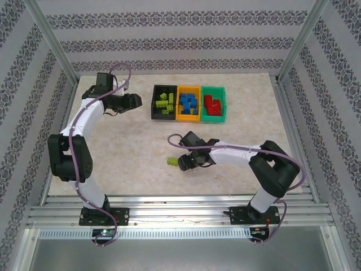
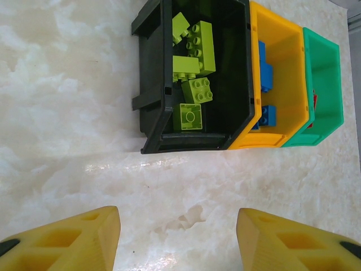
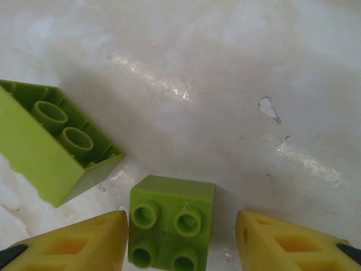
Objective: Sort the legos into containers by color
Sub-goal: Pick up the lego from the bottom-center of the table.
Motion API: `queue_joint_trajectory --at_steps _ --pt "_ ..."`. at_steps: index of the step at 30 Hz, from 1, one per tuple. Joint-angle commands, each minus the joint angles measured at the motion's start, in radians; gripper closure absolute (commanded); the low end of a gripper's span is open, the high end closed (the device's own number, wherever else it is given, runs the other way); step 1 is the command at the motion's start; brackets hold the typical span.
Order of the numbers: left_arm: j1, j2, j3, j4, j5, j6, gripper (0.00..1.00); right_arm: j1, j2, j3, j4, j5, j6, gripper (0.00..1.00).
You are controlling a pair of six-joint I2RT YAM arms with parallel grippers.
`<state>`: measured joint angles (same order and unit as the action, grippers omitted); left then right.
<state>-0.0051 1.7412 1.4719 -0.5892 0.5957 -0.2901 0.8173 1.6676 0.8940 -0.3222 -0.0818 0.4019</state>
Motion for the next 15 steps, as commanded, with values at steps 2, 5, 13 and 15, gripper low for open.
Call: queue_joint_trajectory --at_steps 2,5,13,15 --pt "0.007 -0.014 -0.010 0.032 0.020 -0.007 0.43 0.026 0.029 0.046 -0.022 0.033 -0.007 0.46" --pt "0.007 -0.015 -0.009 0.031 0.018 -0.006 0.43 0.028 0.048 0.053 -0.029 0.035 -0.008 0.48" --pt "0.007 -0.016 -0.010 0.031 0.023 -0.005 0.43 0.034 0.051 0.047 -0.021 0.048 0.012 0.62" --pt "0.008 -0.017 -0.010 0.031 0.023 -0.004 0.43 0.034 0.045 0.053 -0.026 0.048 0.012 0.64"
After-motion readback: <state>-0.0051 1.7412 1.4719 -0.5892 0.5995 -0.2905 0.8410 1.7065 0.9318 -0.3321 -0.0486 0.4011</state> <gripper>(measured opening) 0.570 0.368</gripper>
